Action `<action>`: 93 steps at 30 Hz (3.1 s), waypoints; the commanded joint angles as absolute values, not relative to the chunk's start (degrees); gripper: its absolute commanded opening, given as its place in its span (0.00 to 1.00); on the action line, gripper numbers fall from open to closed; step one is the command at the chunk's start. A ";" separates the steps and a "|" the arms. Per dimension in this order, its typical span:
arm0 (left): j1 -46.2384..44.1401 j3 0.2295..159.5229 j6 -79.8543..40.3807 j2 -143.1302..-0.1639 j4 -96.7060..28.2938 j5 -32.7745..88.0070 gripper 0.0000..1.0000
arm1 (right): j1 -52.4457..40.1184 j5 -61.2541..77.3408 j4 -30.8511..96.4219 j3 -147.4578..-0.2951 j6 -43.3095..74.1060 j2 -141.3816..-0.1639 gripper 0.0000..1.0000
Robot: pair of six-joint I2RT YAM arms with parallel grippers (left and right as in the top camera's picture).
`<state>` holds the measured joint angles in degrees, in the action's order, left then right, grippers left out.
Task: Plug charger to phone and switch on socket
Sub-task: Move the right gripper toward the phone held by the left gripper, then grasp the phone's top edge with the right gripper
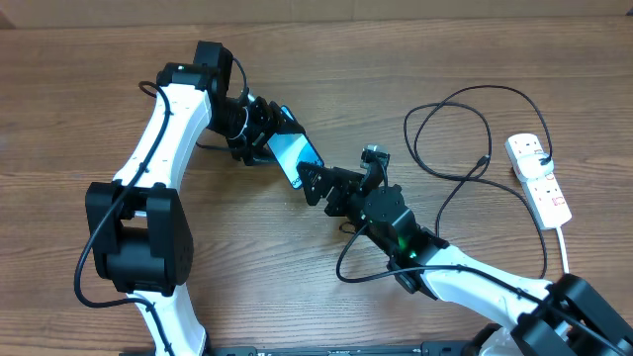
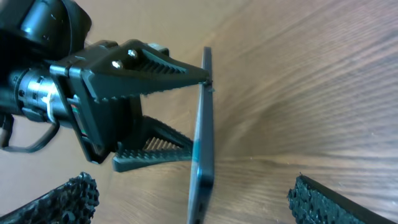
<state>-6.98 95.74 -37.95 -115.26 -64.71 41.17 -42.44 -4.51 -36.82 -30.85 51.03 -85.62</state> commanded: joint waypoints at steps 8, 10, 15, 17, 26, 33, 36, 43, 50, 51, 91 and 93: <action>-7.05 97.36 -40.36 -115.50 -63.79 45.06 0.43 | -42.74 -5.98 -43.38 -31.59 52.29 -90.56 0.88; -7.42 97.36 -40.64 -115.50 -63.72 45.04 0.43 | -42.74 -6.20 -45.01 -31.59 52.29 -90.59 0.86; -8.73 97.36 -40.88 -115.50 -62.98 45.04 0.43 | -42.74 -6.85 -45.82 -31.64 52.27 -90.59 0.82; -9.34 97.36 -41.08 -115.50 -62.89 45.01 0.43 | -42.74 -6.87 -45.80 -31.64 52.23 -90.59 0.82; -12.25 97.36 -41.87 -115.50 -62.46 45.15 0.43 | -42.74 -8.14 -45.76 -31.64 52.07 -90.59 0.74; -14.70 97.36 -42.94 -115.50 -61.12 45.32 0.42 | -42.74 -9.19 -43.77 -31.64 52.10 -90.59 0.64; -15.70 97.36 -43.79 -115.50 -60.10 45.28 0.43 | -42.74 -10.44 -42.54 -31.64 52.10 -90.59 0.61; -16.12 97.36 -43.70 -115.50 -59.72 44.93 0.44 | -42.74 -10.26 -42.59 -31.64 52.12 -90.59 0.52; -16.10 97.34 -41.43 -115.50 -60.16 44.38 0.44 | -42.74 -10.28 -41.85 -31.62 52.07 -90.59 0.45; -16.10 97.34 -41.25 -115.50 -60.14 44.40 0.44 | -42.74 -10.28 -41.47 -31.62 52.07 -90.59 0.43; -15.31 97.27 -37.06 -115.50 -61.69 41.74 0.49 | -42.74 -8.75 -39.79 -31.59 52.34 -90.56 0.09; -15.31 97.27 -37.06 -115.50 -61.69 41.74 0.50 | -42.74 -8.75 -39.79 -31.59 52.34 -90.56 0.09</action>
